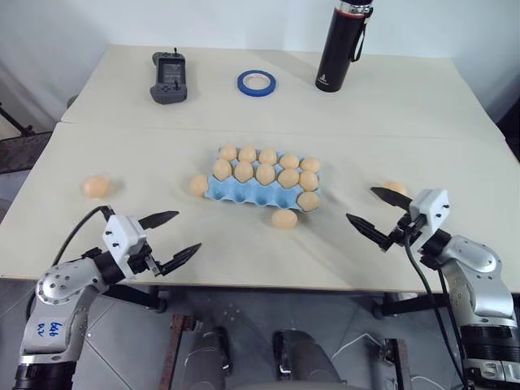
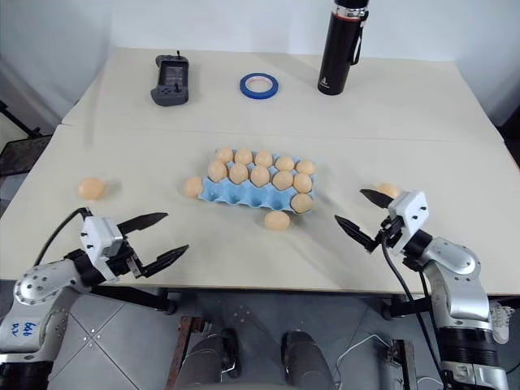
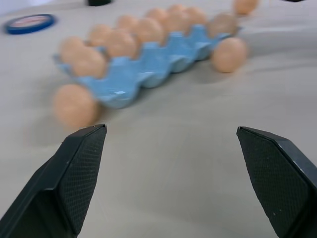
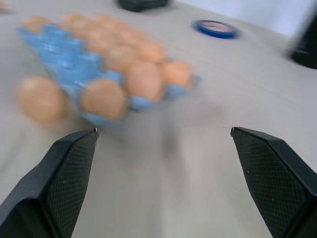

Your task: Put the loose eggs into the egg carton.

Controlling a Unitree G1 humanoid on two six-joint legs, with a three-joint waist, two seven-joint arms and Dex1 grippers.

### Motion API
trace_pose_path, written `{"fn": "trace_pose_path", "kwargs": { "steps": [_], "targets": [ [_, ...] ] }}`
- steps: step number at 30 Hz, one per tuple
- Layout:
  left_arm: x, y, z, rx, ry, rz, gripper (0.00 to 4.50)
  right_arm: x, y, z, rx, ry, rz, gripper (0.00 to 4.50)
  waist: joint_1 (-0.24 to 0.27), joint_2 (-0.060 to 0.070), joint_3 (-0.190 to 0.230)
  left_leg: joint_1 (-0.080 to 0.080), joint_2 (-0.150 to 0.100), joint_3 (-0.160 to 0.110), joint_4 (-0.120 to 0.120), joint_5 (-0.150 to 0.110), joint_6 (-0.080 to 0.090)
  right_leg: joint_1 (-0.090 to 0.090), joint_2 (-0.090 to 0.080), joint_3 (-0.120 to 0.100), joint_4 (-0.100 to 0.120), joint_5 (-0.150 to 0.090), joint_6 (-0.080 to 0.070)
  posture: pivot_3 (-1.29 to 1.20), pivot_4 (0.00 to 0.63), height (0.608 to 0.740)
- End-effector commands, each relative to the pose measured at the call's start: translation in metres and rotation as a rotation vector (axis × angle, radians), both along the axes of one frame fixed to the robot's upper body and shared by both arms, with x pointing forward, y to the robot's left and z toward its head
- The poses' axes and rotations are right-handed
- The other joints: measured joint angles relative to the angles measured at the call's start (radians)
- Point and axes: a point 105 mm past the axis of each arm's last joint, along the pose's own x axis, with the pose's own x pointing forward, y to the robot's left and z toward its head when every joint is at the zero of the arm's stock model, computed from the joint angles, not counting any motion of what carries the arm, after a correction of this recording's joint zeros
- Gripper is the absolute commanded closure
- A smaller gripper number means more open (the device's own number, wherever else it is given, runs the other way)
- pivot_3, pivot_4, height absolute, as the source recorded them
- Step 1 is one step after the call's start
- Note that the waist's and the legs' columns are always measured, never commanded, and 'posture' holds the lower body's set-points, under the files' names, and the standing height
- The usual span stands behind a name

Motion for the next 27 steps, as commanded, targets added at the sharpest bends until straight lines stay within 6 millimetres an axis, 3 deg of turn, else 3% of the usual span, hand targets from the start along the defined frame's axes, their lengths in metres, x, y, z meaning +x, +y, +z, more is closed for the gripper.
{"fn": "trace_pose_path", "kwargs": {
  "steps": [1,4,9,20,25,27],
  "targets": [
    [-0.005,-0.029,0.008,-0.043,-0.006,-0.129,0.01,-0.010,-0.025,-0.002,-0.001,-0.062,-0.159,0.00,0.000,0.000,0.000,0.000,0.000,0.000,0.001,0.000,0.000,0.000,0.000,0.000,0.001,0.000,0.000,0.00,0.150,0.740],
    [-0.009,-0.047,0.008,-0.011,-0.023,-0.222,0.01,-0.016,-0.037,-0.013,0.035,-0.064,-0.264,0.00,-0.009,0.000,0.000,0.000,0.000,0.000,0.003,0.000,0.000,0.000,0.001,0.001,0.002,0.001,0.002,0.00,0.150,0.740],
    [-0.003,-0.056,0.008,-0.014,-0.035,-0.251,0.01,-0.011,-0.040,-0.016,0.064,-0.072,-0.330,0.00,-0.015,0.001,-0.001,0.001,0.000,0.000,0.007,0.001,0.000,0.001,0.001,0.002,0.005,0.002,0.003,0.00,0.150,0.740],
    [-0.004,-0.068,0.017,-0.021,-0.091,-0.293,0.01,0.062,-0.044,0.004,0.072,-0.024,-0.345,0.00,-0.010,0.002,-0.001,0.000,0.000,-0.001,0.008,0.002,0.002,0.001,0.000,0.002,0.005,0.004,0.002,0.00,0.150,0.740],
    [-0.004,-0.071,0.018,-0.015,-0.103,-0.293,0.01,0.094,-0.050,-0.001,0.055,0.056,-0.393,0.00,-0.011,0.003,0.000,0.000,0.000,0.000,0.008,0.003,0.002,0.000,0.001,0.002,0.005,0.004,0.002,0.00,0.150,0.740],
    [-0.004,-0.070,0.019,-0.014,-0.107,-0.287,0.00,0.097,-0.048,-0.004,0.053,0.066,-0.375,0.38,-0.009,0.003,0.000,0.000,0.000,0.000,0.008,0.005,0.002,0.000,0.001,0.002,0.005,0.004,0.002,0.00,0.150,0.740]
  ]
}}
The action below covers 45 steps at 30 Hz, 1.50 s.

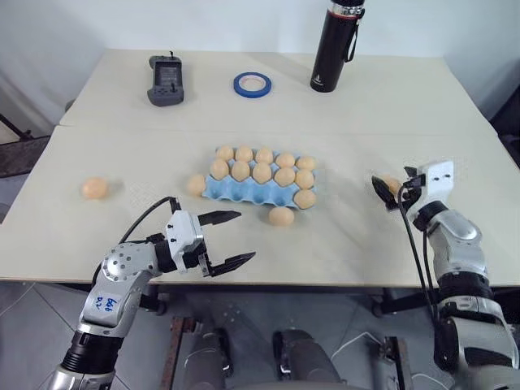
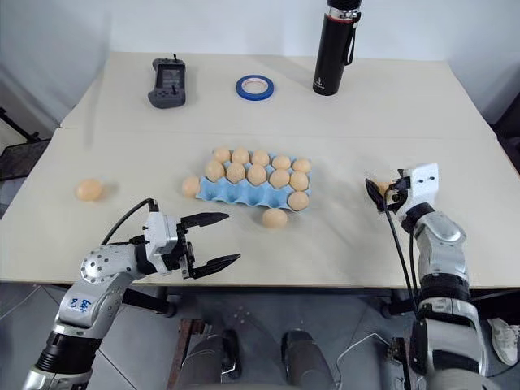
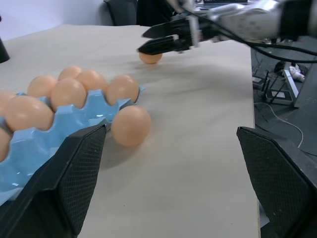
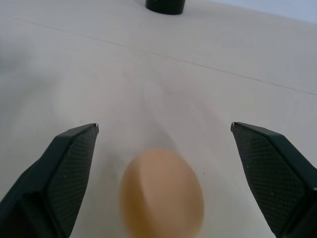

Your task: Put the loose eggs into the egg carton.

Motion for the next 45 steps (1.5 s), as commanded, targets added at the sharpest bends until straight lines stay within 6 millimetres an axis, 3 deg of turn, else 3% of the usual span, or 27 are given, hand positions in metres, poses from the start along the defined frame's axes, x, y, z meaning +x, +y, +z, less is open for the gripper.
{"fn": "trace_pose_path", "kwargs": {
  "steps": [1,8,13,16,19,24,30,31,37,39,45],
  "targets": [
    [-0.004,-0.003,0.011,-0.001,-0.060,-0.004,0.00,0.002,-0.001,-0.001,-0.025,0.005,0.015,0.58,0.004,0.000,0.000,0.000,0.000,0.000,0.000,0.001,0.001,0.000,0.000,0.000,0.000,0.000,0.000,0.00,0.150,0.740],
    [-0.003,0.012,0.011,0.006,-0.064,0.063,0.00,0.000,0.023,0.007,-0.011,-0.035,0.146,2.79,-0.001,0.000,0.000,-0.001,0.000,0.001,0.001,0.001,0.001,0.000,0.000,0.001,0.000,0.000,0.001,0.00,0.150,0.740],
    [0.001,0.029,0.007,0.013,-0.047,0.133,0.00,-0.006,0.066,0.037,-0.004,-0.129,0.311,2.86,-0.004,0.001,0.000,0.000,0.001,0.000,0.001,-0.001,-0.001,0.000,0.001,0.001,0.002,0.000,0.001,0.00,0.150,0.740],
    [0.002,0.049,-0.002,0.029,-0.020,0.201,0.00,-0.008,0.118,0.058,-0.040,-0.184,0.417,2.86,-0.010,0.001,0.000,0.000,0.002,0.000,0.000,-0.002,-0.001,-0.001,0.001,0.000,0.002,0.000,0.001,0.00,0.150,0.740],
    [0.003,0.056,-0.007,0.038,-0.006,0.225,0.00,-0.013,0.149,0.064,-0.006,-0.192,0.469,2.86,-0.010,0.001,0.000,0.000,0.002,-0.001,-0.001,-0.002,-0.002,-0.001,0.000,-0.001,0.002,-0.001,0.000,0.00,0.150,0.740],
    [0.002,0.058,-0.010,0.042,-0.003,0.234,0.00,-0.015,0.192,0.056,0.023,-0.161,0.556,2.86,0.003,0.001,0.000,-0.001,0.000,-0.001,-0.004,-0.003,-0.002,-0.001,-0.003,-0.002,0.000,-0.001,0.000,0.00,0.150,0.740],
    [-0.001,0.053,-0.009,0.026,-0.007,0.238,0.00,-0.018,0.223,0.038,0.026,-0.131,0.633,2.86,0.000,0.001,0.000,-0.001,0.000,0.000,-0.007,-0.003,-0.002,-0.003,-0.003,-0.002,-0.001,-0.001,-0.001,0.00,0.150,0.740],
    [-0.001,0.053,-0.009,0.026,-0.007,0.239,0.00,-0.018,0.224,0.038,0.033,-0.128,0.637,2.15,0.000,0.001,0.000,-0.001,0.000,0.000,-0.007,-0.003,-0.002,-0.003,-0.002,-0.002,-0.001,-0.001,-0.001,0.00,0.150,0.740],
    [0.000,0.056,-0.006,0.019,-0.015,0.259,0.00,-0.026,0.223,0.042,0.025,-0.136,0.680,0.10,0.000,0.001,0.000,-0.001,0.000,0.000,-0.007,-0.003,-0.002,-0.003,-0.002,-0.002,-0.001,-0.001,-0.001,0.00,0.150,0.740],
    [0.000,0.056,-0.006,0.018,-0.015,0.260,0.00,-0.029,0.219,0.046,0.033,-0.147,0.695,0.04,0.000,0.001,0.000,-0.001,0.000,0.000,-0.007,-0.003,-0.002,-0.003,-0.002,-0.002,-0.001,-0.001,-0.001,0.00,0.150,0.740],
    [0.000,0.051,-0.006,0.014,-0.016,0.241,0.00,-0.054,0.174,0.059,0.028,-0.190,0.745,0.04,0.006,0.001,0.000,-0.001,0.000,0.000,-0.010,-0.003,-0.002,-0.002,-0.002,-0.002,-0.004,-0.002,-0.002,0.00,0.150,0.740]
  ]
}}
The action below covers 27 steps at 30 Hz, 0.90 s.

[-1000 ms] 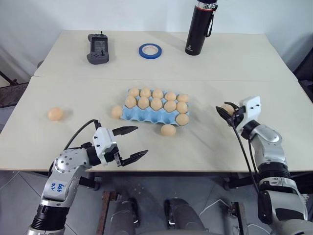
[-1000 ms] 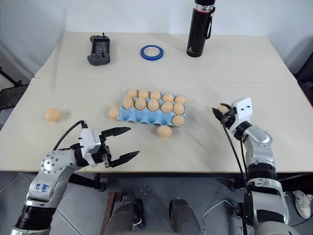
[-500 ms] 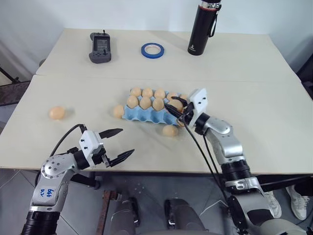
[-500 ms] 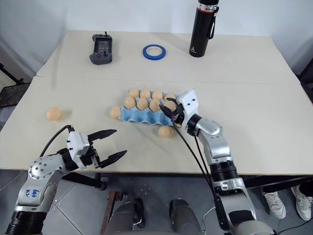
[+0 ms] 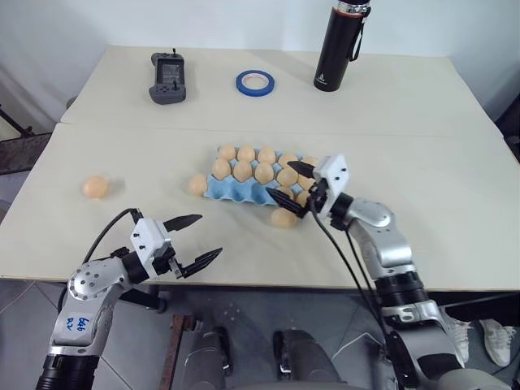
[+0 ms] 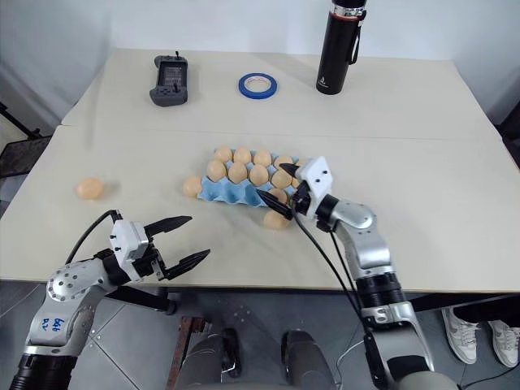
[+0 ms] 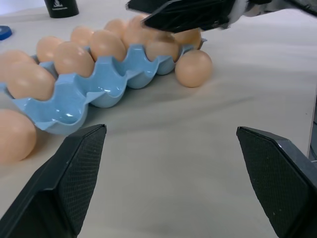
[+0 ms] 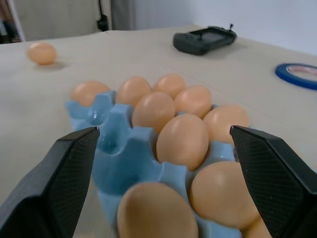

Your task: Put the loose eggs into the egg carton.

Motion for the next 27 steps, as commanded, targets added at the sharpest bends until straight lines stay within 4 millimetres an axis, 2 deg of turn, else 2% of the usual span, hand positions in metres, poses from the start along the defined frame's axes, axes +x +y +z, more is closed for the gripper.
{"fn": "trace_pose_path", "kwargs": {
  "steps": [1,5,11,13,15,17,22,27],
  "targets": [
    [-0.001,-0.007,0.012,-0.001,-0.054,-0.026,0.00,-0.017,-0.031,0.019,0.021,-0.062,0.020,0.04,0.001,0.000,0.000,0.000,0.000,0.000,0.000,0.000,0.000,0.000,0.000,0.000,-0.001,0.000,0.000,0.00,0.150,0.740],
    [0.001,-0.013,0.012,-0.004,-0.048,-0.063,0.00,-0.039,-0.070,0.006,-0.063,-0.061,0.017,0.04,0.002,0.000,0.000,0.000,0.000,0.000,0.000,0.000,0.001,0.001,0.000,0.000,-0.001,0.000,0.000,0.00,0.150,0.740],
    [0.004,-0.029,0.013,-0.024,-0.027,-0.144,0.00,-0.065,-0.140,-0.034,-0.178,0.042,-0.126,0.04,-0.001,0.000,0.000,0.001,0.000,0.000,0.002,0.000,0.001,0.002,0.001,0.000,-0.001,0.000,0.000,0.00,0.150,0.740],
    [0.005,-0.033,0.010,-0.002,-0.031,-0.174,0.00,-0.068,-0.156,-0.045,-0.200,0.056,-0.174,0.04,-0.005,0.000,0.000,0.001,0.000,0.000,0.003,0.000,0.001,0.003,0.001,0.001,-0.001,0.000,0.001,0.00,0.150,0.740],
    [0.005,-0.035,0.008,0.016,-0.039,-0.189,0.00,-0.071,-0.162,-0.053,-0.214,0.061,-0.189,0.04,-0.007,0.000,0.000,0.002,0.000,0.000,0.005,0.000,0.001,0.003,0.002,0.001,0.000,0.001,0.001,0.00,0.150,0.740],
    [0.005,-0.032,0.010,0.014,-0.039,-0.188,0.00,-0.073,-0.157,-0.056,-0.216,0.051,-0.172,0.04,-0.007,0.000,0.000,0.002,0.000,0.000,0.006,0.000,0.001,0.003,0.002,0.001,0.000,0.001,0.001,0.00,0.150,0.740],
    [0.006,-0.009,0.013,0.031,-0.035,-0.144,0.00,-0.076,-0.106,-0.046,-0.199,0.021,0.024,0.04,-0.007,0.000,0.000,0.002,0.001,-0.001,0.006,0.000,0.001,0.003,0.002,0.001,0.001,0.001,0.001,0.00,0.150,0.740],
    [0.004,0.006,0.009,0.056,-0.028,-0.095,0.00,-0.075,-0.062,-0.051,-0.205,0.138,0.151,0.04,-0.002,0.000,0.000,0.001,0.001,-0.001,0.006,0.000,0.001,0.003,0.001,0.001,0.001,0.001,0.001,0.00,0.150,0.740]
  ]
}}
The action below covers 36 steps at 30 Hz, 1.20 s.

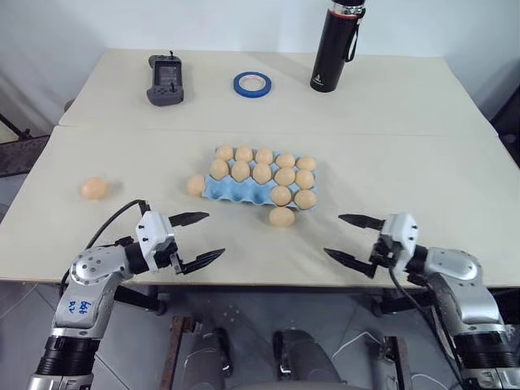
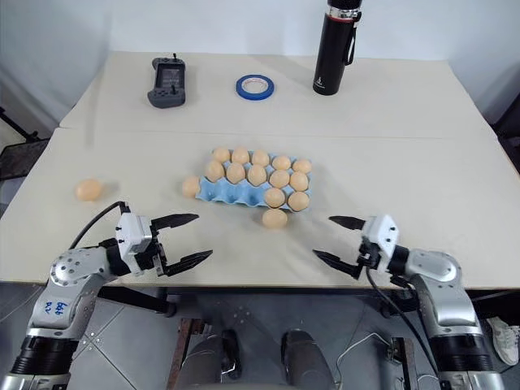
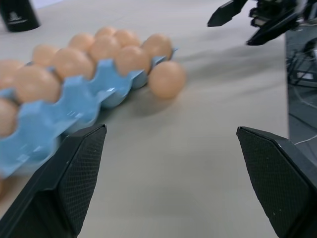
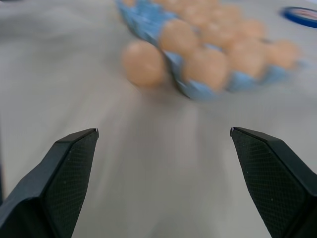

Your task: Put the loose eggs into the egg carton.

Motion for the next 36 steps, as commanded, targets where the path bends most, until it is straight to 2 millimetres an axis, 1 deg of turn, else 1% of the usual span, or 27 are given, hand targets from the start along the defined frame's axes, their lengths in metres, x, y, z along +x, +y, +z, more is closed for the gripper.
{"fn": "trace_pose_path", "kwargs": {
  "steps": [1,3,10,17,21,23,25,28,30,31,33,36],
  "targets": [
    [-0.003,0.010,0.006,0.005,-0.039,0.030,0.00,0.000,0.028,0.000,-0.001,0.064,0.064,0.04,0.000,0.000,0.000,0.000,0.000,0.000,0.000,0.000,0.000,0.000,0.000,0.000,0.000,0.000,0.000,0.00,0.150,0.740],
    [-0.006,0.012,0.006,0.001,-0.041,0.046,0.00,0.007,0.041,-0.003,-0.006,0.070,0.069,0.04,0.000,0.000,0.000,0.000,0.000,0.000,-0.001,0.000,0.000,0.000,-0.001,0.000,0.000,0.000,-0.001,0.00,0.150,0.740],
    [-0.016,0.011,0.006,-0.015,-0.044,0.083,0.00,0.028,0.068,-0.007,0.022,0.099,0.034,0.04,0.000,0.000,0.000,-0.001,-0.001,0.000,-0.004,0.000,0.000,-0.001,-0.002,-0.001,-0.002,-0.001,-0.002,0.00,0.150,0.740],
    [-0.021,0.013,0.008,-0.016,-0.047,0.111,0.00,0.033,0.096,-0.019,0.026,0.121,0.073,0.04,-0.003,0.000,0.000,-0.001,-0.001,0.000,-0.006,0.000,-0.001,-0.002,-0.001,-0.001,-0.002,-0.002,-0.003,0.00,0.150,0.740],
    [-0.021,0.015,0.009,-0.015,-0.052,0.125,0.00,0.041,0.104,-0.021,0.049,0.118,0.035,0.04,-0.004,-0.001,0.000,0.000,0.000,0.000,-0.005,0.000,-0.001,-0.002,-0.001,-0.001,-0.001,-0.002,-0.003,0.00,0.150,0.740],
    [-0.021,0.015,0.010,-0.016,-0.055,0.132,0.00,0.045,0.111,-0.021,0.060,0.099,0.017,0.43,-0.006,-0.001,0.000,0.000,0.000,0.000,-0.005,0.000,-0.001,-0.002,-0.001,-0.001,-0.001,-0.002,-0.003,0.00,0.150,0.740],
    [-0.021,0.015,0.010,-0.018,-0.056,0.134,0.00,0.043,0.114,-0.018,0.086,0.097,0.035,0.93,-0.007,-0.001,-0.001,0.000,0.000,0.000,-0.005,0.000,-0.001,-0.002,-0.001,-0.001,0.000,-0.002,-0.003,0.00,0.150,0.740],
    [-0.020,0.015,0.010,-0.018,-0.057,0.136,0.00,0.035,0.116,-0.011,0.103,0.092,0.091,2.04,-0.004,-0.001,-0.001,0.000,0.000,0.000,-0.005,0.000,-0.001,-0.002,-0.001,-0.001,-0.001,-0.001,-0.003,0.00,0.150,0.740],
    [-0.020,0.014,0.010,-0.019,-0.057,0.138,0.00,0.027,0.118,-0.004,0.122,0.096,0.145,2.68,-0.002,-0.001,-0.001,0.000,0.000,0.000,-0.006,0.000,-0.001,-0.002,-0.001,-0.001,-0.001,-0.002,-0.003,0.00,0.150,0.740],
    [-0.019,0.014,0.010,-0.020,-0.057,0.138,0.00,0.024,0.119,0.001,0.131,0.097,0.168,2.79,-0.002,-0.001,-0.001,0.000,0.000,0.000,-0.007,0.000,-0.001,-0.002,-0.001,-0.001,-0.001,-0.002,-0.003,0.00,0.150,0.740],
    [-0.019,0.014,0.010,-0.024,-0.057,0.140,0.00,0.025,0.122,0.014,0.160,0.087,0.173,2.81,-0.004,-0.001,-0.001,0.000,0.000,0.000,-0.007,0.000,-0.001,-0.002,-0.001,-0.001,-0.001,-0.002,-0.003,0.00,0.150,0.740],
    [-0.018,0.011,0.008,-0.033,-0.057,0.141,0.00,0.034,0.127,0.035,0.200,0.050,0.156,2.81,-0.007,-0.001,0.000,0.000,0.000,0.000,-0.007,0.000,-0.002,-0.002,-0.001,-0.001,-0.001,-0.002,-0.003,0.00,0.150,0.740]
  ]
}}
